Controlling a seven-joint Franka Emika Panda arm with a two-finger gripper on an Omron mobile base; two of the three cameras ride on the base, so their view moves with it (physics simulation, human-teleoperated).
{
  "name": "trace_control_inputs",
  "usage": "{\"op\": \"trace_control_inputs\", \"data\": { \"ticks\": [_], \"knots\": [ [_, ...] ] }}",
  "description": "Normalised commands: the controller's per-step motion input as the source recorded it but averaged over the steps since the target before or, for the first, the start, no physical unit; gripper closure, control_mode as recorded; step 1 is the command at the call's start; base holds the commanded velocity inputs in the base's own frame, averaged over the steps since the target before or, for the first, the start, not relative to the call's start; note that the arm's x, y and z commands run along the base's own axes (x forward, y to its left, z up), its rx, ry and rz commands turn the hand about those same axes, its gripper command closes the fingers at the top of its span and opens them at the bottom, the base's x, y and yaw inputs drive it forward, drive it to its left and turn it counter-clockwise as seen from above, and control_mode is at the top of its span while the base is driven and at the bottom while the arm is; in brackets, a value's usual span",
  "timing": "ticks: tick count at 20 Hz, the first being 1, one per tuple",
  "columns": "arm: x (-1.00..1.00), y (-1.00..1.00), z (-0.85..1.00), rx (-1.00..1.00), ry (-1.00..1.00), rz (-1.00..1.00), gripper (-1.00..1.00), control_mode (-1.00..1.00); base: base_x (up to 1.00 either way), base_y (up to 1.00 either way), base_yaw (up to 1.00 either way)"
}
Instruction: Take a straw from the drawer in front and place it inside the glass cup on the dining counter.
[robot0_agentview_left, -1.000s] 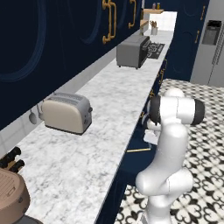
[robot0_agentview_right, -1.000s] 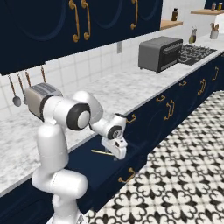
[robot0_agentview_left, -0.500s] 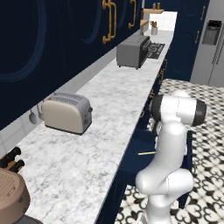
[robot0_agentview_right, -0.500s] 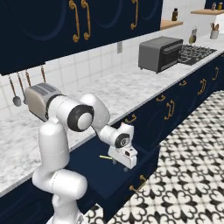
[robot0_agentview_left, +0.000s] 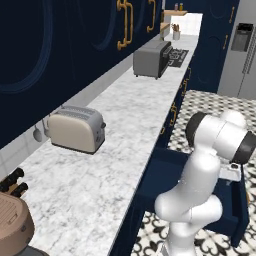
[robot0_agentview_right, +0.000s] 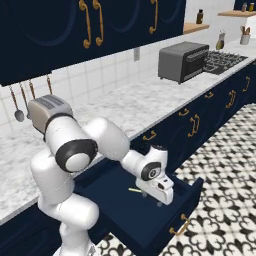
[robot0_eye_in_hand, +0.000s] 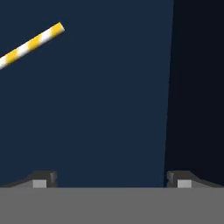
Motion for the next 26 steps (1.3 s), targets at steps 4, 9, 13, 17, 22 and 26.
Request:
{"op": "trace_control_inputs", "data": {
  "ticks": [4,9,13,17,22,26],
  "knots": [
    [0.29,0.81,0.90,-0.12,-0.01,-0.01,-1.00,-1.00,0.00,0.00,0.00],
    [0.35,0.22,0.07,-0.03,0.01,-0.10,-1.00,-1.00,0.00,0.00,0.00],
    [0.06,0.00,-0.22,0.00,0.00,-0.20,-1.00,-1.00,0.00,0.00,0.00],
    [0.26,0.00,-0.12,0.00,0.00,-0.19,-1.00,-1.00,0.00,0.00,0.00],
    [0.38,-0.03,-0.15,0.00,-0.01,-0.15,-1.00,-1.00,0.00,0.00,0.00],
    [0.15,-0.14,-0.27,0.00,-0.07,-0.10,-1.00,-1.00,0.00,0.00,0.00]
  ]
}}
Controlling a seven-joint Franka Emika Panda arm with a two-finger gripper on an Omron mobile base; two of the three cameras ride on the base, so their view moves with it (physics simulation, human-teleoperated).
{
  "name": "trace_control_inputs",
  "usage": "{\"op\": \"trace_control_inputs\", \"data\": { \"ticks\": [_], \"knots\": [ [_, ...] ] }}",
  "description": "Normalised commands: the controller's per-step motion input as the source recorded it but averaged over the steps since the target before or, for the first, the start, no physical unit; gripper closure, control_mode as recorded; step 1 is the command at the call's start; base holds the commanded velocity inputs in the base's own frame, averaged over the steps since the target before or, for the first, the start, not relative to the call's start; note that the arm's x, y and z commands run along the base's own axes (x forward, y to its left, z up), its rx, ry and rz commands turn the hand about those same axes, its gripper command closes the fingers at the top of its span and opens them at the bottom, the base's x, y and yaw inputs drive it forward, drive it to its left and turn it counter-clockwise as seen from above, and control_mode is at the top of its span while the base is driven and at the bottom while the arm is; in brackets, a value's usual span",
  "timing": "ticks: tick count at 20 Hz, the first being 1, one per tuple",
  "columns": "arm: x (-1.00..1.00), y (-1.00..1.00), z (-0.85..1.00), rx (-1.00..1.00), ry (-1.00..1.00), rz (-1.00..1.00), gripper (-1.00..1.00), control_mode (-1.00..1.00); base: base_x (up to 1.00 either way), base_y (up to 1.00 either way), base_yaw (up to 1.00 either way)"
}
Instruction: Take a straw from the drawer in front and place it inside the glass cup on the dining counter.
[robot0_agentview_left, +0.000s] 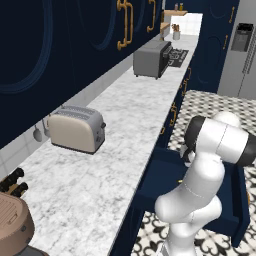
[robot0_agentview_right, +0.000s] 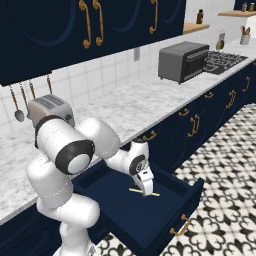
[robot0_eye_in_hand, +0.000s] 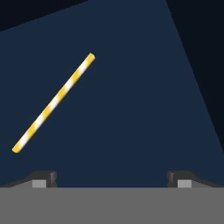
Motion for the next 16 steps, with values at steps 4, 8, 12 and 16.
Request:
{"op": "trace_control_inputs", "data": {
  "ticks": [4,8,12,16],
  "knots": [
    [0.12,-0.23,-0.31,0.00,-0.08,-0.07,-1.00,-1.00,0.00,0.00,0.00],
    [0.27,-0.18,-0.32,0.00,-0.03,-0.05,-1.00,-1.00,0.00,0.00,0.00],
    [0.49,0.00,-0.19,0.00,0.00,0.00,-1.00,-1.00,0.00,0.00,0.00],
    [0.32,0.00,-0.12,0.01,0.00,0.00,-1.00,-1.00,0.00,0.00,0.00]
  ]
}}
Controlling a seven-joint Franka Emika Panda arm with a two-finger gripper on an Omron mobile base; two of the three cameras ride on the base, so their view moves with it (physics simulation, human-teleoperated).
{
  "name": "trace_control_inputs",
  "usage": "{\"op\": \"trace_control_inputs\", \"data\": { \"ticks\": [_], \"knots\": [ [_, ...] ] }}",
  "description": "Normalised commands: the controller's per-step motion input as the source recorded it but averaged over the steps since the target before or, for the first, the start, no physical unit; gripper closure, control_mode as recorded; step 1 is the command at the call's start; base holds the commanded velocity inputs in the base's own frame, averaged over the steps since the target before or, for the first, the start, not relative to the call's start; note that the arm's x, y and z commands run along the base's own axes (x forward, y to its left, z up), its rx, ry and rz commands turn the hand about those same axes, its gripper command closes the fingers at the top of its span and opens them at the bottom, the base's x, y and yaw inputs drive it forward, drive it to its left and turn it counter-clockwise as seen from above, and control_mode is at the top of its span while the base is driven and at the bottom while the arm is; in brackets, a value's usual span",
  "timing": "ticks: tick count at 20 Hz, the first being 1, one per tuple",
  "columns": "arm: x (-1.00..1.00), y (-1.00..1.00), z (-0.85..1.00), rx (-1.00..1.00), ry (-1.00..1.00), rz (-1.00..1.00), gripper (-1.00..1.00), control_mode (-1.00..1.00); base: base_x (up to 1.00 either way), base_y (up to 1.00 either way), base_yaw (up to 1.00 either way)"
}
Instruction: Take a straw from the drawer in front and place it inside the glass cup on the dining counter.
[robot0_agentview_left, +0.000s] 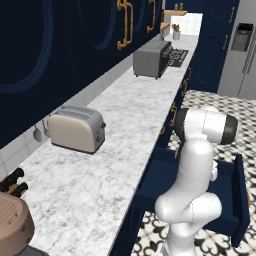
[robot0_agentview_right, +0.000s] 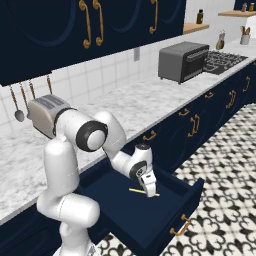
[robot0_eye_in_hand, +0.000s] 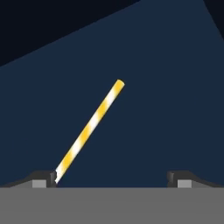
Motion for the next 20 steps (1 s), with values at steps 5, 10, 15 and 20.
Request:
{"op": "trace_control_inputs", "data": {
  "ticks": [5,10,15,20],
  "knots": [
    [0.00,0.00,-0.36,0.03,0.00,0.00,-1.00,-1.00,0.00,0.00,0.00],
    [0.17,0.00,-0.25,0.01,-0.04,0.00,-1.00,-1.00,0.00,0.00,0.00],
    [0.17,-0.07,-0.21,0.02,-0.02,0.00,-1.00,-1.00,0.00,0.00,0.00],
    [0.17,-0.06,-0.19,0.01,-0.03,0.00,-1.00,-1.00,0.00,0.00,0.00]
  ]
}}
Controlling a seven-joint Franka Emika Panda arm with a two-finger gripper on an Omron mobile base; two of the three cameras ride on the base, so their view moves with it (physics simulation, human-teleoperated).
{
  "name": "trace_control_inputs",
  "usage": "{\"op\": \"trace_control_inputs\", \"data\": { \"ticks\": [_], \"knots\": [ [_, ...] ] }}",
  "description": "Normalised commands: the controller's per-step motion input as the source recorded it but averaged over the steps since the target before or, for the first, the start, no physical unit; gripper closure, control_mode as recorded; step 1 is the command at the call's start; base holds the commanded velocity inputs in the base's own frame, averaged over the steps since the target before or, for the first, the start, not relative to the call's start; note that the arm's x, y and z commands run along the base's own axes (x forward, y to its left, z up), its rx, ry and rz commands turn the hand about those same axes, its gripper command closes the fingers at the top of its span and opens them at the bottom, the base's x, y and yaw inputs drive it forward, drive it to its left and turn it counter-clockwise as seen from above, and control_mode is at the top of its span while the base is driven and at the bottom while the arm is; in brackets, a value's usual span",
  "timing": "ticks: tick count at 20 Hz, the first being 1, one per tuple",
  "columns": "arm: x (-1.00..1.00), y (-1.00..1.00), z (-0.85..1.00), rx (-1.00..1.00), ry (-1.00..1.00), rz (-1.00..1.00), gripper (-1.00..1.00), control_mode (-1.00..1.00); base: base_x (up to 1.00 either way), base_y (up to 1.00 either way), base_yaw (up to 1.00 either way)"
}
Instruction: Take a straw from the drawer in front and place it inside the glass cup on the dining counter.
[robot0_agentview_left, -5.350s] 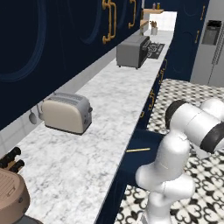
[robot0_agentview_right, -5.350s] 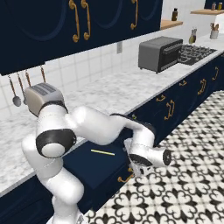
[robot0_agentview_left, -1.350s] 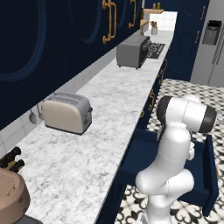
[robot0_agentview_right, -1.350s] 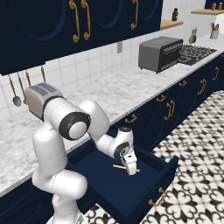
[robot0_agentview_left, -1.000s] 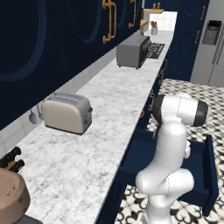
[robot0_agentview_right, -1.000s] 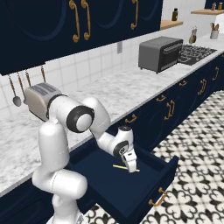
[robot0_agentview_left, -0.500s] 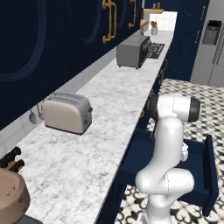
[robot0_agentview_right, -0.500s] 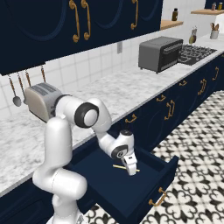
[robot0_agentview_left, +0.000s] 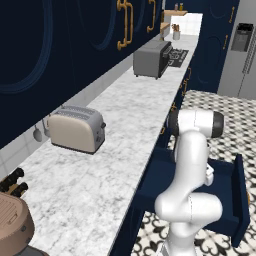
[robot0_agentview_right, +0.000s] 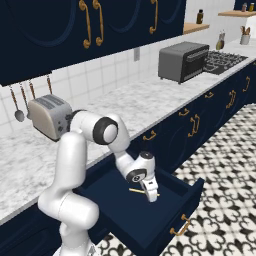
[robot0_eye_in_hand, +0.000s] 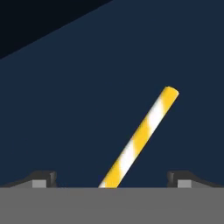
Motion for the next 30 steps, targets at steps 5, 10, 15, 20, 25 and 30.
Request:
{"op": "trace_control_inputs", "data": {
  "ticks": [5,10,15,20,25,30],
  "knots": [
    [0.29,-0.02,-0.11,0.01,-0.02,0.00,-1.00,-1.00,0.00,0.00,0.00],
    [0.09,0.00,-0.25,0.01,0.00,0.00,1.00,-1.00,0.00,0.00,0.00],
    [0.00,0.00,-0.26,0.00,-0.04,0.00,1.00,-1.00,0.00,0.00,0.00],
    [-0.01,0.00,-0.12,0.00,-0.05,-0.03,1.00,-1.00,0.00,0.00,0.00],
    [0.00,0.00,0.00,0.00,-0.05,-0.04,1.00,-1.00,0.00,0.00,0.00],
    [-0.07,0.00,0.43,-0.01,-0.06,-0.05,1.00,-1.00,0.00,0.00,0.00]
  ]
}}
